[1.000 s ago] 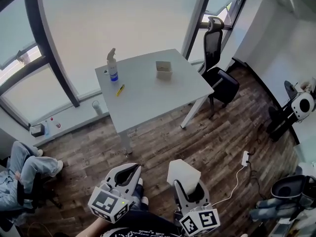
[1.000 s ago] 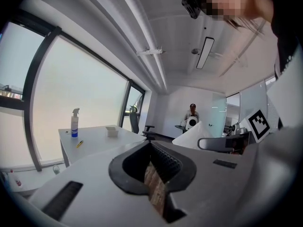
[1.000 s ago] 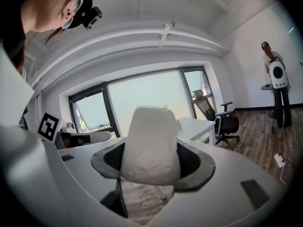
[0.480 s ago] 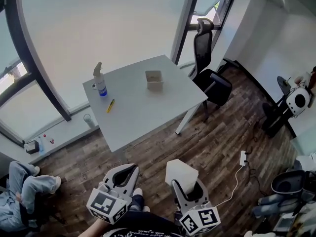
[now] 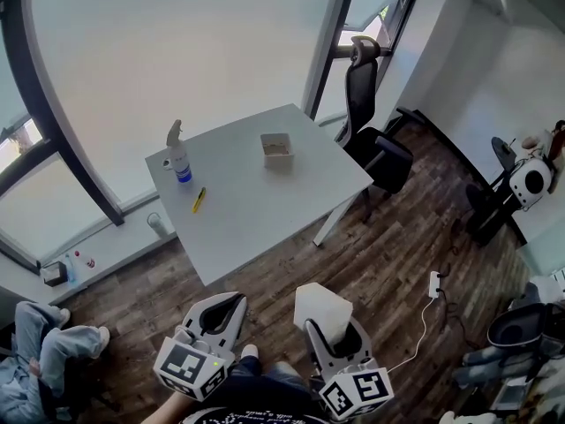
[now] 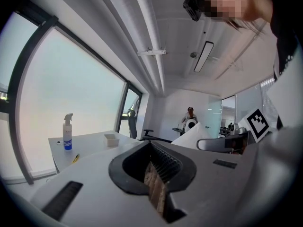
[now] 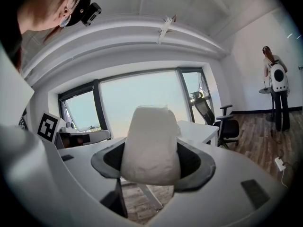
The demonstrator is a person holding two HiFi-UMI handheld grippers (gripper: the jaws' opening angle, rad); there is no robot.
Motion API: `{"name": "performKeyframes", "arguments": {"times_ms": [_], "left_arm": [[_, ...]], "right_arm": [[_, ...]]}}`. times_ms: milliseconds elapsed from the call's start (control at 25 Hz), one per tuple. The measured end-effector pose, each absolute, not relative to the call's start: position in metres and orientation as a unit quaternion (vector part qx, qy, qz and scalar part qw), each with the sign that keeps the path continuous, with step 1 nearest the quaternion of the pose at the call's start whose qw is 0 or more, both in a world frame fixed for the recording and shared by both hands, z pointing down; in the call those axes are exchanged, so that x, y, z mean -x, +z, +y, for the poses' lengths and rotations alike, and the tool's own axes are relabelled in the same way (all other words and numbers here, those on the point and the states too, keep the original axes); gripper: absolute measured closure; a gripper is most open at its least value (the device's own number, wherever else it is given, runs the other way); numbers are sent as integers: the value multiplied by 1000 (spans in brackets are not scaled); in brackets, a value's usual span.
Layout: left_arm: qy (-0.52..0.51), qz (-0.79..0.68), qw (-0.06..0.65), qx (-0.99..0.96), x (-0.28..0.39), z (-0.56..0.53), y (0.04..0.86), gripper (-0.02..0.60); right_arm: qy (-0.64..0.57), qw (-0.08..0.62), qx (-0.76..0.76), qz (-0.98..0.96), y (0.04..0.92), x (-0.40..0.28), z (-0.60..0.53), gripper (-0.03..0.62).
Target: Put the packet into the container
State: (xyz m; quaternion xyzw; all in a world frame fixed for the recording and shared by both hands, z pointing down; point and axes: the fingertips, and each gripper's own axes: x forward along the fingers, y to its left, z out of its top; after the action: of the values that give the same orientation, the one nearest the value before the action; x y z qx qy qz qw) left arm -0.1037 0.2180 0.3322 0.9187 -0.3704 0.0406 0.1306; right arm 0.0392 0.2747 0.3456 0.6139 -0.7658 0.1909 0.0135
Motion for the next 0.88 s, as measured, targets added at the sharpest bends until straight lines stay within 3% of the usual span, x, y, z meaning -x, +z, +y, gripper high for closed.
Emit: {"name": "performKeyframes", "arguments": {"times_ms": [880], "left_arm": [[35, -404, 140, -903, 120, 168, 334, 574]], "right_arm": [[192, 25, -596, -779, 344, -29, 212, 318]]}}
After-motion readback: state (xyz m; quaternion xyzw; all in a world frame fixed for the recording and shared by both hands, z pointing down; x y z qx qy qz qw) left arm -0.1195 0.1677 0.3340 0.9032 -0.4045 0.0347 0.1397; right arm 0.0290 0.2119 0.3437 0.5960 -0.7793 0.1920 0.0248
